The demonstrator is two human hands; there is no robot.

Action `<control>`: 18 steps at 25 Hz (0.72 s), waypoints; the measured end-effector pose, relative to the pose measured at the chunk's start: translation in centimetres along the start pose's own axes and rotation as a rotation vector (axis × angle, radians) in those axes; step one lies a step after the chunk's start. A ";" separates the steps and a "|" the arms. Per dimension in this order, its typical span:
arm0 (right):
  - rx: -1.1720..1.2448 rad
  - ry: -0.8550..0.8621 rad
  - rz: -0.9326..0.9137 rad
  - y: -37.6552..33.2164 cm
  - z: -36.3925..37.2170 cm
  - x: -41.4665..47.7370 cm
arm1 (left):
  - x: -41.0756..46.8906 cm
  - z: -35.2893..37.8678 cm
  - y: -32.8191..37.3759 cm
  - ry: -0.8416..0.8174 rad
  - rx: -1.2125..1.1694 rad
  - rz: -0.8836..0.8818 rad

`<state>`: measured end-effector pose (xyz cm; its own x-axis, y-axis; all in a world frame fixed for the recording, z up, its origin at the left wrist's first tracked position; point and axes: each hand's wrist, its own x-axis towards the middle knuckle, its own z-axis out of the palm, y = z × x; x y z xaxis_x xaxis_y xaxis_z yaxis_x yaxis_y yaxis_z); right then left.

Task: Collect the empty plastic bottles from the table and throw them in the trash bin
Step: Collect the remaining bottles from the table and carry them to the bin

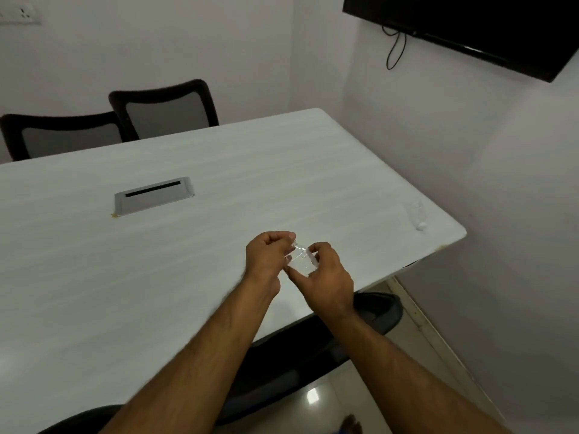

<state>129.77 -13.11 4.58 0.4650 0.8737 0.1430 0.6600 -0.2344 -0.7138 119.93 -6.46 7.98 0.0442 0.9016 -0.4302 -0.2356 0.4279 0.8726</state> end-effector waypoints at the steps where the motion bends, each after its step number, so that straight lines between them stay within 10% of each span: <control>1: 0.109 -0.051 0.079 1.7 -1.8 1.3 | 0.2 1.9 -0.4 -0.074 -0.015 -0.028; 9: 1.095 -0.688 0.716 16.1 -16.9 10.3 | 2.2 20.3 -6.1 -0.402 -0.050 -0.117; 18: 0.388 -0.204 0.414 24.9 -21.0 15.6 | 4.4 34.4 -9.3 -0.222 0.127 -0.087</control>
<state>165.90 -14.27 3.46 0.4894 0.8162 -0.3073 0.1665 -0.4333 -0.8857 155.69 -4.32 5.98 0.2745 0.8466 -0.4559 -0.0986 0.4964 0.8625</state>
